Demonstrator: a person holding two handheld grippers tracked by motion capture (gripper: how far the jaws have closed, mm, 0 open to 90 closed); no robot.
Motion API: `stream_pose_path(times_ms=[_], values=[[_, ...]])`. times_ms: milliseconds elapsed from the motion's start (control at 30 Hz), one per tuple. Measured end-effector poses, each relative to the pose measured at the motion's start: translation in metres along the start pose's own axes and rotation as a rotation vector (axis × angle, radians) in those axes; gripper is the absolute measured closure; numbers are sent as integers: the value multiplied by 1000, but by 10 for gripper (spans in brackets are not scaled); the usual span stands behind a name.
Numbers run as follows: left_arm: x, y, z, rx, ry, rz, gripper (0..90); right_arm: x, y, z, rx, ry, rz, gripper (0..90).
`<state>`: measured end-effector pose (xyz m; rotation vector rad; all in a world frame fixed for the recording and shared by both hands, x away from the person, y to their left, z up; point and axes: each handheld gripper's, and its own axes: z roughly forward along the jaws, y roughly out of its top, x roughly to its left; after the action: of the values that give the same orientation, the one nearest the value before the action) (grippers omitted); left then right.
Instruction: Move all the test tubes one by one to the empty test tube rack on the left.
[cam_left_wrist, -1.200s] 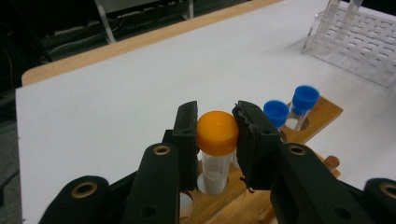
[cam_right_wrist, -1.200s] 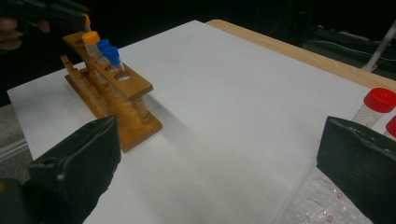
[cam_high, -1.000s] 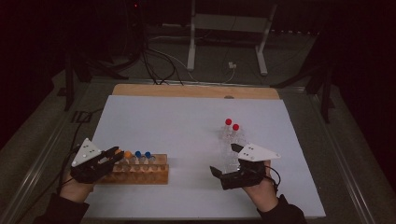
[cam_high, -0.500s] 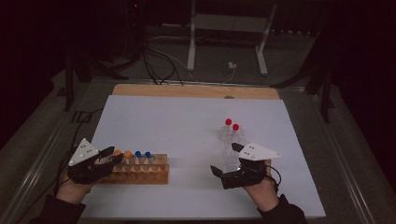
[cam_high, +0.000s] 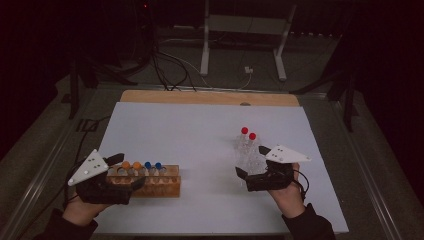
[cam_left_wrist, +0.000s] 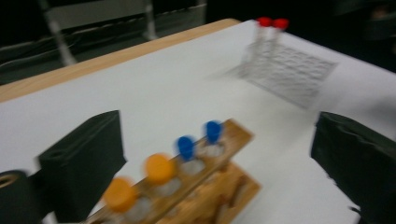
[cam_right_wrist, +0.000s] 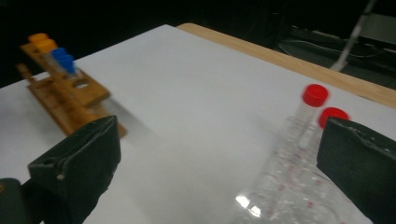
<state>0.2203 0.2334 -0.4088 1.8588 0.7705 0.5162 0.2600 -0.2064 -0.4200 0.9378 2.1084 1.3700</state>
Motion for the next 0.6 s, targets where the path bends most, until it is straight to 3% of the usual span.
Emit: stream_pose_path(times_ms=[267, 600], values=[[-13, 0, 9, -17, -69, 28, 17, -27, -5, 9, 3, -29, 14, 0], [-23, -2, 19, -10, -99, 41, 17, -53, -14, 28, 63, -70, 32, 0]])
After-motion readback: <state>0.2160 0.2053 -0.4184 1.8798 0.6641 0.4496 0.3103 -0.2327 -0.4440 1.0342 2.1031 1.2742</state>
